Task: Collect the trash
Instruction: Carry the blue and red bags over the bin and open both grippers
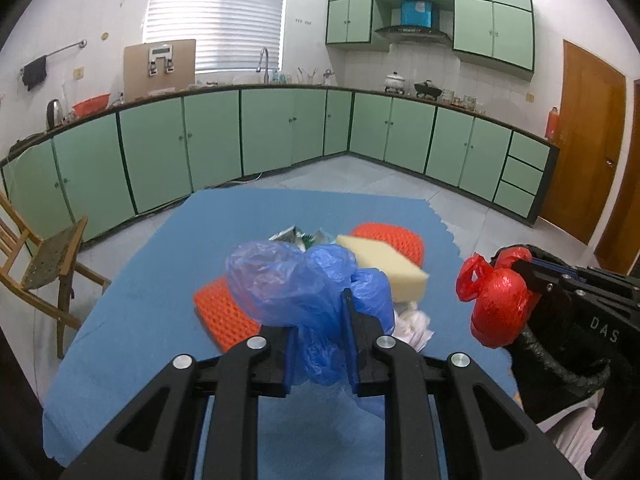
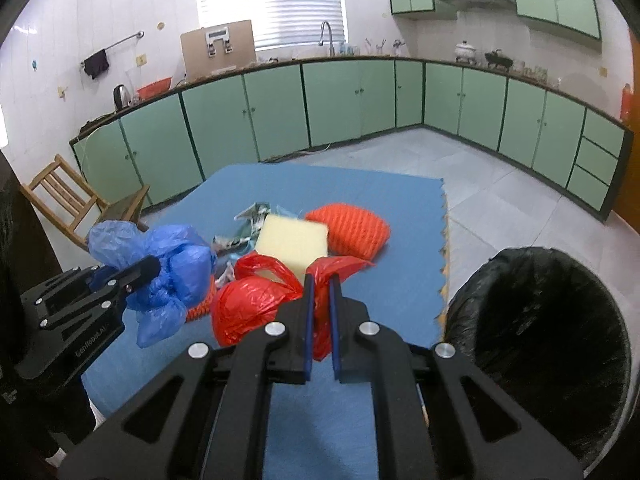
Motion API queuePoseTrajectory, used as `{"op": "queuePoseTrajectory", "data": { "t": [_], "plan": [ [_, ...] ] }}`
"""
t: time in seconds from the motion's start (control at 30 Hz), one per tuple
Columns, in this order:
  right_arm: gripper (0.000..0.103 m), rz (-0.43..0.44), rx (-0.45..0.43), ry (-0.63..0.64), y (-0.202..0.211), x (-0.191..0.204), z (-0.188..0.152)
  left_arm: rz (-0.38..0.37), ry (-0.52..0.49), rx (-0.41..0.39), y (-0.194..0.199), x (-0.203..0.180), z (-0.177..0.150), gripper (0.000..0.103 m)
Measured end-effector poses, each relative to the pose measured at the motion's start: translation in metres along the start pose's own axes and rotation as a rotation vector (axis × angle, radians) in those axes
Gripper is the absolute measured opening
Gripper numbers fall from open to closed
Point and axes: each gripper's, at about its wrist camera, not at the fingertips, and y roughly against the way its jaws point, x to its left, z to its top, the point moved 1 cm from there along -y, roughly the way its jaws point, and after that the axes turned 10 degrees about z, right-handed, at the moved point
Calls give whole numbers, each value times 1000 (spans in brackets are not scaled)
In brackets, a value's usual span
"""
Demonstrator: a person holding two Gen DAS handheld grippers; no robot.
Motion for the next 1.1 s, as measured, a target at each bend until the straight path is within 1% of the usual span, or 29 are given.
{"op": "queuePoseTrajectory", "data": {
  "t": [0.27, 0.5, 0.73, 1.1],
  "plan": [
    [6, -36, -50, -2, 21, -14, 11, -36, -17, -26, 5, -18, 13, 19],
    [6, -110, -83, -25, 42, -44, 14, -99, -45, -65, 5, -47, 32, 19],
    [6, -200, -92, -54, 62, -81, 9, -179, -83, -73, 0, -88, 39, 19],
    [6, -320, -91, -118, 87, -139, -8, -314, -158, -79, -11, -169, 45, 19]
  ]
}}
